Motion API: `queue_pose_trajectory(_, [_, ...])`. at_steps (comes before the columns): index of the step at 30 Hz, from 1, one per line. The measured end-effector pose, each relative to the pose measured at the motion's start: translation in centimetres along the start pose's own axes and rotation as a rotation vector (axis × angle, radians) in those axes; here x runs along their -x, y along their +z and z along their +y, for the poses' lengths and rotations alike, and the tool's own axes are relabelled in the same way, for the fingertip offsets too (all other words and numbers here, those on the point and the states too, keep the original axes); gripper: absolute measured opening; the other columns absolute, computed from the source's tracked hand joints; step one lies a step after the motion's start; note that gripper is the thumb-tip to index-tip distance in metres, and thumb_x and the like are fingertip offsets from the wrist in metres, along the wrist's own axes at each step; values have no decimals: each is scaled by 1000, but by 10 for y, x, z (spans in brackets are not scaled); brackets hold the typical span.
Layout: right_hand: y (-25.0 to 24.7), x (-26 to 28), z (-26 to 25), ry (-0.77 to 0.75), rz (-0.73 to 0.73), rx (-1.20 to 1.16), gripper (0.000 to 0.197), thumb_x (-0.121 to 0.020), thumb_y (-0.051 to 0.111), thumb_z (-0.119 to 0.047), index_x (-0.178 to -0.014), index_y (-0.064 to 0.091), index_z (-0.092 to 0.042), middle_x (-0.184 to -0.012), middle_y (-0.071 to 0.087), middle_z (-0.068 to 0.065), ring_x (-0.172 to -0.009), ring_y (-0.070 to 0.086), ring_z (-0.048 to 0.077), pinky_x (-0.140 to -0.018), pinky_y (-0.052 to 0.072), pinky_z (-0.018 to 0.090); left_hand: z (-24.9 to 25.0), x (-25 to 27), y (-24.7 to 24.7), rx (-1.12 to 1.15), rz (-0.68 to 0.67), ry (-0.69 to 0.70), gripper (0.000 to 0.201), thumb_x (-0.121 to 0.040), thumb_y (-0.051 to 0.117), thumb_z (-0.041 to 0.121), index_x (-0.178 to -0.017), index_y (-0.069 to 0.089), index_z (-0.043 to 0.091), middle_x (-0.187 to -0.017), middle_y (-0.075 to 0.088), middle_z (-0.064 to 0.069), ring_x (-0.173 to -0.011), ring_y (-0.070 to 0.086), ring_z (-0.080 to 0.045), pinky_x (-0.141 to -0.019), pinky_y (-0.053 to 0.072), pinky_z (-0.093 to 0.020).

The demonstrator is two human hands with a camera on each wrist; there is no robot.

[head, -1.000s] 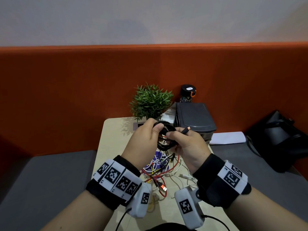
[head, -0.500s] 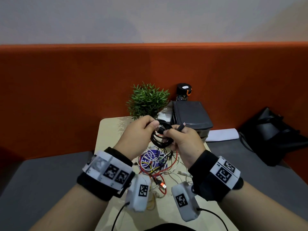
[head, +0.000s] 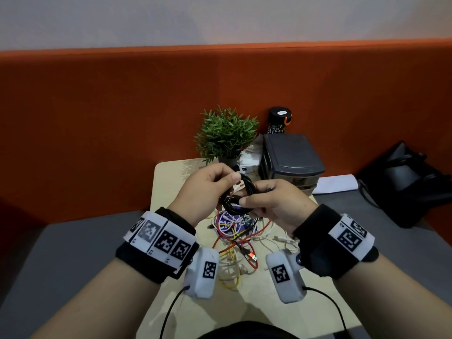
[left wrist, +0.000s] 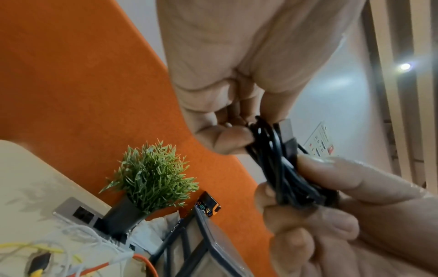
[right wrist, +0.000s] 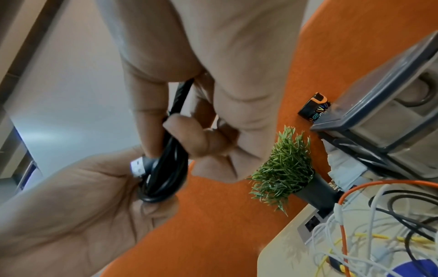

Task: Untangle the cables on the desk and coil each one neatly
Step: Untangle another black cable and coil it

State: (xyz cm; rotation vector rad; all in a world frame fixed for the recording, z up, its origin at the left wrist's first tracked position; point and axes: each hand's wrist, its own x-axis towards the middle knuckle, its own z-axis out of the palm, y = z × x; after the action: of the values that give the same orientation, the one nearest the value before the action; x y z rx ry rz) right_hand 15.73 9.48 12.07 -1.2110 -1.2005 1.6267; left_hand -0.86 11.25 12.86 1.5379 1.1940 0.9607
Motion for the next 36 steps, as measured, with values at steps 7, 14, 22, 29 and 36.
queue_pose_trajectory(7, [-1, -5, 15, -60, 141, -53, 15, -75, 72, 0, -85, 62, -5, -79, 61, 13, -73, 57, 31, -78, 52, 45, -5, 3, 9, -1, -49, -114, 15, -94, 53, 34, -106, 61, 30, -88, 63, -7, -65, 67, -29, -55, 58, -46])
queue_pose_trajectory(14, [-28, -3, 15, -96, 211, 125, 20, -85, 68, -25, -87, 65, -6, -75, 62, 5, -64, 57, 10, -61, 46, 22, 0, -5, 33, -2, -103, -148, 35, -96, 50, 18, -124, 57, 37, -91, 66, -2, -60, 63, -28, -66, 59, -43])
queue_pose_trajectory(22, [-68, -5, 14, -62, 184, -56, 25, -81, 70, -14, -90, 66, 9, -77, 63, 19, -58, 53, 20, -54, 47, 23, -7, -12, 60, 46, -74, -87, 53, -84, 50, -4, -112, 64, 39, -84, 69, -2, -57, 54, -22, -53, 49, -29])
queue_pose_trajectory(29, [-94, -6, 33, 11, 146, 157, 7, -80, 72, -15, -84, 67, -13, -70, 61, 9, -51, 54, 11, -50, 37, 20, -28, -15, 79, 140, -144, -205, 39, -86, 50, -8, -110, 65, 19, -85, 65, -8, -54, 53, -15, -46, 45, -23])
queue_pose_trajectory(36, [-128, -4, 81, 209, 212, 218, 11, -79, 74, -11, -75, 64, -13, -59, 58, 8, -44, 52, 13, -46, 41, 21, -76, -7, 96, -177, -287, -291, 36, -88, 65, 20, -119, 60, 38, -101, 66, 9, -88, 62, -7, -82, 50, -25])
